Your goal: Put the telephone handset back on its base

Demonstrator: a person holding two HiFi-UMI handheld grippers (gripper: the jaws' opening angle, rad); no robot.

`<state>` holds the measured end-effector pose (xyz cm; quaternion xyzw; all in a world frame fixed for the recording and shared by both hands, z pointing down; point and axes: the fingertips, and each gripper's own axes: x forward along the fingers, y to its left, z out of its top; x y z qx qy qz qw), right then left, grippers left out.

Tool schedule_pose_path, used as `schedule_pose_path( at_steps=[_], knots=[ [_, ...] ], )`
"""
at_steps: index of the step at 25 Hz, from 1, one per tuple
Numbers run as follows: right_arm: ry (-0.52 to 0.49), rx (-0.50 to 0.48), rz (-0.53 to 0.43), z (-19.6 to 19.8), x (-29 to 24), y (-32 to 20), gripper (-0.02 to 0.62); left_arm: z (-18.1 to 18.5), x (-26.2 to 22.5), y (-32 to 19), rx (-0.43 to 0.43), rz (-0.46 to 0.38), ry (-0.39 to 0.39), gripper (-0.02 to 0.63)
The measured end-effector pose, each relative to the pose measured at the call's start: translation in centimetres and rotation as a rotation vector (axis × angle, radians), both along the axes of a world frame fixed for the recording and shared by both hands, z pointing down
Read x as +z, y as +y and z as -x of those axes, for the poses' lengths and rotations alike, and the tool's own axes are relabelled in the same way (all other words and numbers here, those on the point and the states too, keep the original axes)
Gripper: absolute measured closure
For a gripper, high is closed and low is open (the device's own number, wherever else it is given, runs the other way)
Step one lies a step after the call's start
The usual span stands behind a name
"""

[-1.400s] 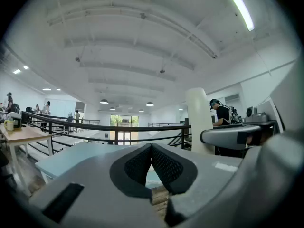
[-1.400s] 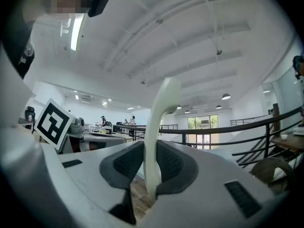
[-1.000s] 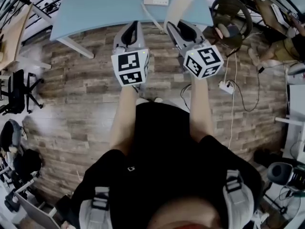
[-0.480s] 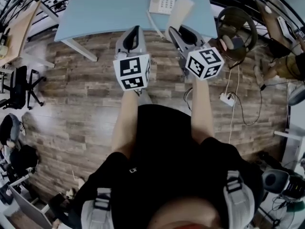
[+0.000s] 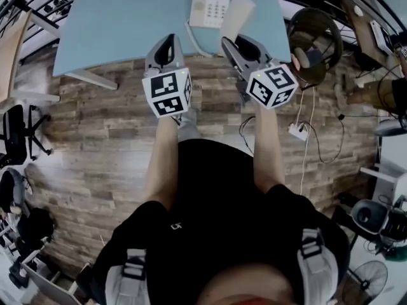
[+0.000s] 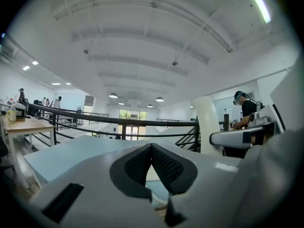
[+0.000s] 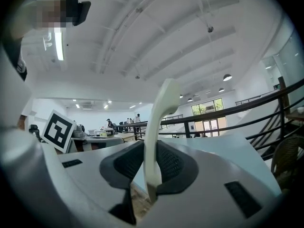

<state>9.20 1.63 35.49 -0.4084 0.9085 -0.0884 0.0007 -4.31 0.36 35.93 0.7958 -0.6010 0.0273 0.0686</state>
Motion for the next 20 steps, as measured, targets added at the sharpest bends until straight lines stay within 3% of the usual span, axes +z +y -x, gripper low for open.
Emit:
schedule_pose_path(
  at_steps=[5,12,20],
  knots=[
    [-0.039,0.04,0.051,-0.5,1.8,-8.8,0.517,-1.8,2.5,-9.3,0.077,0.069,-0.04,0.607],
    [-0.02,0.07,0.155,1.7,5.4,-19.2,0.518,-0.3,6.0,-21.1,0.137,0.166,-0.022,0.607],
    [-0.038,0.065,0.341,2.4,10.1,-24.0,0.518,1.7,10.3,-26.8,0.125,0.265,0.004,0.607]
  ],
)
